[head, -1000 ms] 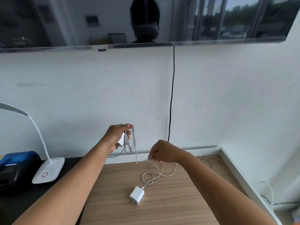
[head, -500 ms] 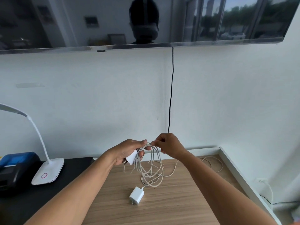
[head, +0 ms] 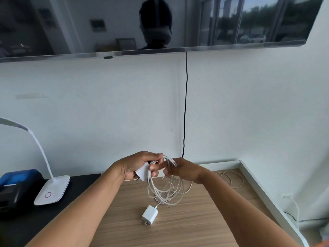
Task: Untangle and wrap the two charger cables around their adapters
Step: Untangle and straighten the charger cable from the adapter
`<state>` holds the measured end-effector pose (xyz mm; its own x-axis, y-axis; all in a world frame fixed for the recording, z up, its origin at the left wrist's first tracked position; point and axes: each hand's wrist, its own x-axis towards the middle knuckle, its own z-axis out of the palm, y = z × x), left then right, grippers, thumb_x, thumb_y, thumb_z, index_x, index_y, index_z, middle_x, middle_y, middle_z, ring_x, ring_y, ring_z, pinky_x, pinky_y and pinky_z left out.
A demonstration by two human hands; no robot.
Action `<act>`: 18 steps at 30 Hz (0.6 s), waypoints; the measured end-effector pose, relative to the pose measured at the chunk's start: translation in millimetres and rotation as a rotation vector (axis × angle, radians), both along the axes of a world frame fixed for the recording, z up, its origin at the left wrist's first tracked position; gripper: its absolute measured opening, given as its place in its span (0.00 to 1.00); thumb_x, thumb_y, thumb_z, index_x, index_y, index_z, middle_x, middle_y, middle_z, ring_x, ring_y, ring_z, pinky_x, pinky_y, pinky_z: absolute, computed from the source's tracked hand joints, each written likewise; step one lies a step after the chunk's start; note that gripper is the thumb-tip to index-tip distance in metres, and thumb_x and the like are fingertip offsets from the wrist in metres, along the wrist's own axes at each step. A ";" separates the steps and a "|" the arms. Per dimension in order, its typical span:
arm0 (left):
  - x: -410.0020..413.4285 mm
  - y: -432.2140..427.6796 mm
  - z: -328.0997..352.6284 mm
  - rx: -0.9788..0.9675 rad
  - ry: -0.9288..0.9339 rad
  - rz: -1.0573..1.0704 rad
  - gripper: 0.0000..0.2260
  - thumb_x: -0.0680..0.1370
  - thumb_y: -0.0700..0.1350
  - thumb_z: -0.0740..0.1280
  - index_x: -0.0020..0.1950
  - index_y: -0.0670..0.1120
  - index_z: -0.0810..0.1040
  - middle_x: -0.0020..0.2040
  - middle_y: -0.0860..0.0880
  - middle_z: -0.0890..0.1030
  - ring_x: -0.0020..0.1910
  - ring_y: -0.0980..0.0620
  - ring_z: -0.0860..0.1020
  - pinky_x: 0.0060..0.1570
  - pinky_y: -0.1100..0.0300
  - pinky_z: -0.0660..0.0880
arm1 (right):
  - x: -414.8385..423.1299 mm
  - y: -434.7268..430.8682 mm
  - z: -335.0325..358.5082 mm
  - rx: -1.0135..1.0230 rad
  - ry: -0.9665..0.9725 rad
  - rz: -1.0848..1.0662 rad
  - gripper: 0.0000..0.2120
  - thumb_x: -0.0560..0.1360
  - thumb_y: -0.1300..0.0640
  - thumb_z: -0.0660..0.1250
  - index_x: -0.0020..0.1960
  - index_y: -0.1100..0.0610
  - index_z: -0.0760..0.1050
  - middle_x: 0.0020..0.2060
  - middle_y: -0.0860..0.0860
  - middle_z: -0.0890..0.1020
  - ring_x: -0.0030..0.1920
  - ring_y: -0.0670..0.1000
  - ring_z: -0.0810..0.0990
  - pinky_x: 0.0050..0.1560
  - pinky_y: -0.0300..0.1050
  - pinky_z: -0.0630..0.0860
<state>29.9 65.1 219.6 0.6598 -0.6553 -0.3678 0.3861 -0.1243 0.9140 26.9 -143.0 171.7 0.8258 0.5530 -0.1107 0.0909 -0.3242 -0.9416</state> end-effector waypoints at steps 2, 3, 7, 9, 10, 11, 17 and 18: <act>0.5 1.1 -0.2 0.078 -0.078 0.051 0.09 0.76 0.49 0.71 0.40 0.45 0.78 0.27 0.49 0.70 0.30 0.50 0.72 0.36 0.57 0.67 | 2.0 3.2 -0.6 -0.131 -0.061 -0.084 0.09 0.78 0.55 0.62 0.44 0.52 0.81 0.35 0.48 0.77 0.35 0.43 0.74 0.43 0.37 0.71; 0.4 1.1 -1.3 0.147 -0.151 0.086 0.08 0.76 0.48 0.72 0.41 0.45 0.79 0.27 0.48 0.71 0.30 0.50 0.73 0.35 0.58 0.68 | 3.2 3.9 -2.1 -0.215 -0.101 -0.143 0.11 0.77 0.52 0.62 0.40 0.51 0.80 0.34 0.49 0.76 0.33 0.46 0.73 0.42 0.42 0.71; 0.5 -5.8 -17.8 0.479 -0.524 0.156 0.08 0.78 0.49 0.69 0.42 0.46 0.81 0.30 0.51 0.79 0.28 0.56 0.73 0.30 0.60 0.71 | -1.3 -0.1 -5.7 -0.835 -0.409 -0.303 0.21 0.80 0.40 0.56 0.51 0.55 0.77 0.48 0.55 0.75 0.50 0.57 0.79 0.49 0.49 0.72; 0.3 -13.1 -33.2 0.661 -0.697 0.138 0.09 0.77 0.53 0.68 0.39 0.51 0.80 0.32 0.54 0.81 0.30 0.58 0.74 0.34 0.61 0.70 | -1.9 -4.7 -14.2 -0.948 -0.328 -0.307 0.24 0.78 0.36 0.54 0.55 0.54 0.76 0.53 0.55 0.79 0.55 0.59 0.79 0.50 0.49 0.72; -0.2 -16.8 -41.3 0.756 -0.786 0.127 0.11 0.77 0.55 0.67 0.38 0.51 0.78 0.33 0.54 0.81 0.32 0.58 0.74 0.35 0.59 0.69 | -1.4 -8.0 -19.4 -0.948 -0.258 -0.319 0.25 0.77 0.34 0.55 0.54 0.54 0.76 0.52 0.54 0.81 0.55 0.58 0.79 0.50 0.49 0.72; -0.9 -20.5 -49.9 0.845 -0.873 0.117 0.13 0.76 0.56 0.66 0.38 0.50 0.76 0.35 0.53 0.79 0.34 0.56 0.74 0.36 0.58 0.68 | -0.9 -11.7 -25.0 -0.922 -0.179 -0.341 0.26 0.76 0.33 0.56 0.52 0.54 0.77 0.51 0.53 0.82 0.54 0.57 0.80 0.50 0.48 0.73; -15.0 -46.4 -92.6 0.923 -1.080 0.061 0.13 0.79 0.58 0.63 0.38 0.52 0.71 0.39 0.54 0.75 0.41 0.54 0.75 0.36 0.57 0.67 | -12.3 -40.7 -57.1 -0.685 0.065 -0.410 0.11 0.78 0.51 0.63 0.49 0.57 0.80 0.34 0.52 0.84 0.23 0.48 0.75 0.27 0.37 0.71; -17.1 -50.7 -99.4 0.927 -1.091 0.059 0.11 0.79 0.58 0.63 0.43 0.53 0.74 0.41 0.54 0.78 0.42 0.54 0.76 0.37 0.57 0.70 | -14.7 -45.6 -64.0 -0.541 0.141 -0.452 0.08 0.77 0.55 0.65 0.49 0.57 0.80 0.34 0.54 0.83 0.21 0.48 0.73 0.22 0.35 0.66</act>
<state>12.8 14.5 120.3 0.9030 -0.4255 0.0594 -0.4180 -0.8379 0.3509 12.3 -188.6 107.7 0.9187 -0.0023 -0.3950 -0.2732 -0.7260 -0.6312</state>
